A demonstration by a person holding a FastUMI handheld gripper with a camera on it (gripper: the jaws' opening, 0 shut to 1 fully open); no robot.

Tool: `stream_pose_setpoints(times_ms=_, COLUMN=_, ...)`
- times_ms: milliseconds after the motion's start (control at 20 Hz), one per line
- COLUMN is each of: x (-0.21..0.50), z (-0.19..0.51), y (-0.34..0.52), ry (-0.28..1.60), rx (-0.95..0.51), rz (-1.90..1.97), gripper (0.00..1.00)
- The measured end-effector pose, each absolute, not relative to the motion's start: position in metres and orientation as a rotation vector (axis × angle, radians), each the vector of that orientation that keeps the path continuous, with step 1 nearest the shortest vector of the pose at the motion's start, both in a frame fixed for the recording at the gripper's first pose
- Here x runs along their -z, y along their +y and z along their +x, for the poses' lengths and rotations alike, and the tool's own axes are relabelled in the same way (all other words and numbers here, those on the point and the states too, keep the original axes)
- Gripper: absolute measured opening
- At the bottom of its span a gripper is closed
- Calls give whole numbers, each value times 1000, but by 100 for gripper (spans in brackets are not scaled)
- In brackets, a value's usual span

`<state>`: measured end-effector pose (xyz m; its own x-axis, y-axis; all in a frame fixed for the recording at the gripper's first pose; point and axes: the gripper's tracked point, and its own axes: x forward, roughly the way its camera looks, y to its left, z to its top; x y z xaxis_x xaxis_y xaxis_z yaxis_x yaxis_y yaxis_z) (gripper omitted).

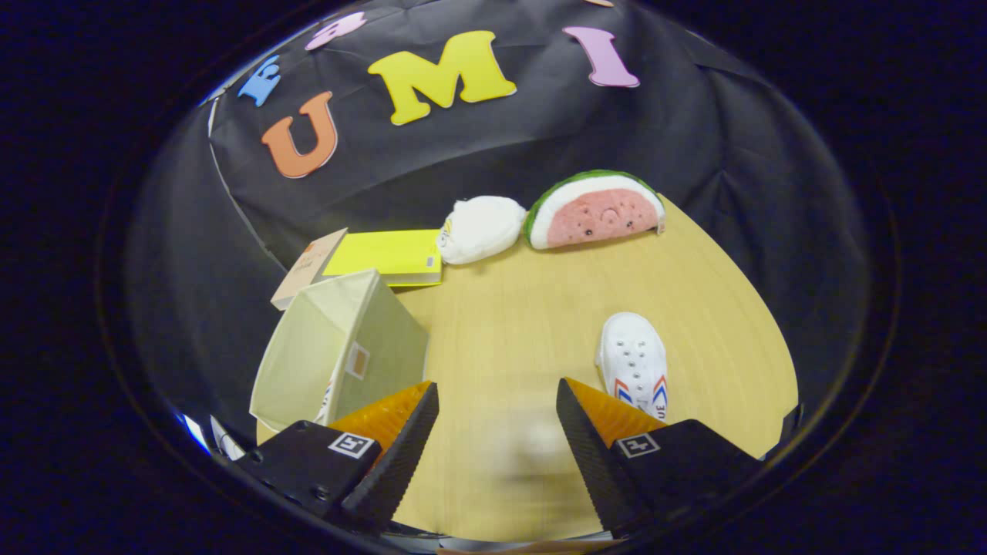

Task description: Open the storage box then place both shoes into the box .Put the left shoe in first, then the right shoe, with the right side of both shoes facing outward in a uniform manner.

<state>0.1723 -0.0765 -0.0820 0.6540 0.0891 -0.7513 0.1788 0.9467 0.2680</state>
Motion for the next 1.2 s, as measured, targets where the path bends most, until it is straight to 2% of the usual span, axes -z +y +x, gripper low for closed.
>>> stream_pose_setpoints(times_ms=500, x=142, z=151, y=-190, ry=983, rx=173, rz=260, gripper=95)
stream_pose_setpoints(times_ms=1200, x=214, z=154, y=-225, ry=1219, rx=174, rz=209, gripper=95)
